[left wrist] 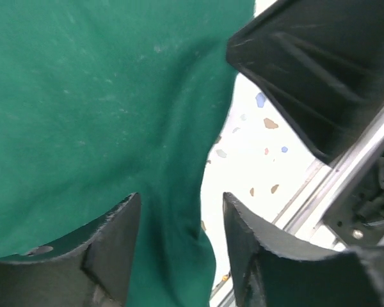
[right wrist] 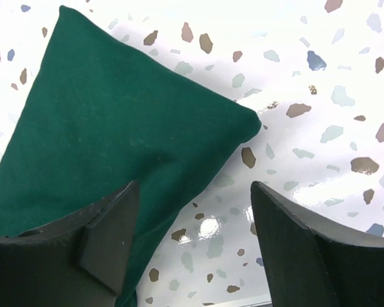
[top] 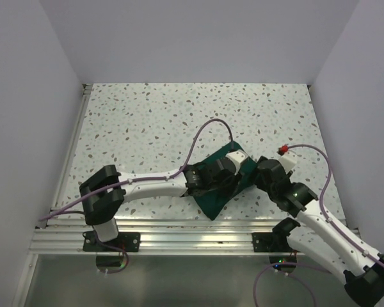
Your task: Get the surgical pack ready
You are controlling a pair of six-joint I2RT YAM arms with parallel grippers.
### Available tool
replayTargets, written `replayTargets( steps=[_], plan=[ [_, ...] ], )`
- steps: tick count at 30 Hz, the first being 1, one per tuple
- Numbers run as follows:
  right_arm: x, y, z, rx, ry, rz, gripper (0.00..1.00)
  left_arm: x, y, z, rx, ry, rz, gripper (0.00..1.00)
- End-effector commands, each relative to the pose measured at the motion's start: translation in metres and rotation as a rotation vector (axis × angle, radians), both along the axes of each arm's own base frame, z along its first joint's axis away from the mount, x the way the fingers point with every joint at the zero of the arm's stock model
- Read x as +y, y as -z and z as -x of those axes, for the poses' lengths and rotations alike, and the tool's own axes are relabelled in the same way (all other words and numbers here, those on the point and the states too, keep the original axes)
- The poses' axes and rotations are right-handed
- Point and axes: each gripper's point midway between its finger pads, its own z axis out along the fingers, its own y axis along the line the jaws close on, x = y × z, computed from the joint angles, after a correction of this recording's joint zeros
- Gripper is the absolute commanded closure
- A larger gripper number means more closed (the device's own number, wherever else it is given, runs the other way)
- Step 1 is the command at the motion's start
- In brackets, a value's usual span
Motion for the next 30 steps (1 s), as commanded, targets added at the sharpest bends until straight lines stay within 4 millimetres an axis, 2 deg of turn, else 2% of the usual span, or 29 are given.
replayTargets(
  steps=[1,4,7,8,13,18,23,25,27,30],
  plan=[
    [0.000,-0.011,-0.004,0.005,-0.004,0.013,0.25,0.002,-0.032,0.004,-0.060,-0.006,0.061,0.40],
    [0.007,-0.006,-0.012,0.053,-0.020,0.007,0.23,0.005,-0.033,0.012,-0.094,0.015,0.033,0.33],
    [0.015,0.000,-0.021,0.077,-0.022,-0.017,0.23,0.006,-0.020,0.020,-0.118,0.042,-0.023,0.29],
    [0.018,0.001,-0.023,0.085,-0.031,-0.038,0.23,0.005,-0.019,0.021,-0.129,0.051,-0.036,0.24],
    [0.015,0.010,-0.042,0.102,-0.009,-0.108,0.23,0.007,-0.005,0.021,-0.197,0.043,-0.135,0.20],
    [0.014,0.022,-0.050,0.100,-0.008,-0.115,0.26,0.008,0.028,0.020,-0.210,0.063,-0.238,0.22],
    [0.001,0.026,-0.064,0.083,-0.015,-0.031,0.39,0.025,0.064,0.028,-0.235,0.093,-0.386,0.29],
    [-0.005,0.030,-0.071,0.079,-0.024,-0.008,0.49,0.036,0.072,0.034,-0.244,0.108,-0.428,0.30],
    [-0.014,0.031,-0.077,0.069,-0.008,-0.015,0.58,0.042,0.074,0.036,-0.247,0.106,-0.448,0.31],
    [-0.018,0.036,-0.084,0.076,-0.001,-0.035,0.65,0.050,0.071,0.039,-0.244,0.095,-0.458,0.31]
  ],
)
